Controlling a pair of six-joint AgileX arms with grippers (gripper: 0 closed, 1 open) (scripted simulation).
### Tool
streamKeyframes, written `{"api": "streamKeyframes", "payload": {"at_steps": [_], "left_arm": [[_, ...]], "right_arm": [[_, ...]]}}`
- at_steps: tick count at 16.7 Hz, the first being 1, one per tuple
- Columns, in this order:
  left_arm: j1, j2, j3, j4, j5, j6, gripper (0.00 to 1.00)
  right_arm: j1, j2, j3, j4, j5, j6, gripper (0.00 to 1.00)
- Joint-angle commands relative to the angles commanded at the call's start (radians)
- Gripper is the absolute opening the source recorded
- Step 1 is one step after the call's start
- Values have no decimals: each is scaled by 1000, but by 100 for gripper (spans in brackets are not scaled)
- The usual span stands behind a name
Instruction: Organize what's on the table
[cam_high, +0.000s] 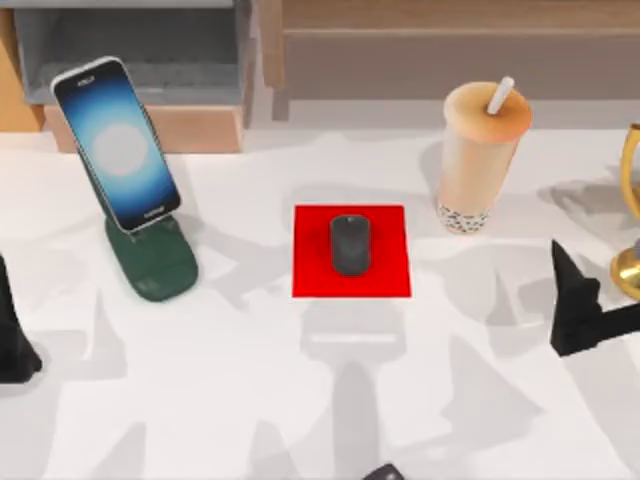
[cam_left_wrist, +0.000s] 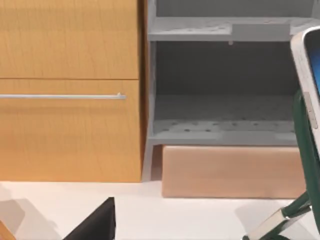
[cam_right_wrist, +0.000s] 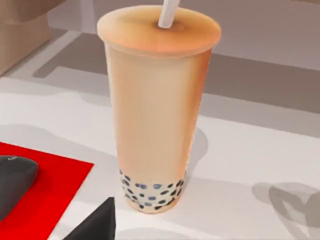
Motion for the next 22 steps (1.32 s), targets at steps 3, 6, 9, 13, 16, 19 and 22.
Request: {"api": "streamKeyframes", "payload": {"at_steps": [3,6,9,13,16,19,22], "left_arm": [[0,0,0,0,0,0,100],[0,0,0,0,0,0,100],[0,0,0,0,0,0,100],[0,0,0,0,0,0,100],[0,0,0,0,0,0,100],[0,0,0,0,0,0,100],[0,0,0,0,0,0,100]], "right_arm": [[73,299,86,201,92,0,100],[120,584,186,399,192,0,100],[146,831,291,582,290,0,100],[161,1070,421,780,395,-1,100],[165,1161,488,871,442,-4,100],[166,1182,505,893,454,-4,100],[166,1182,505,893,454,-4,100]]}}
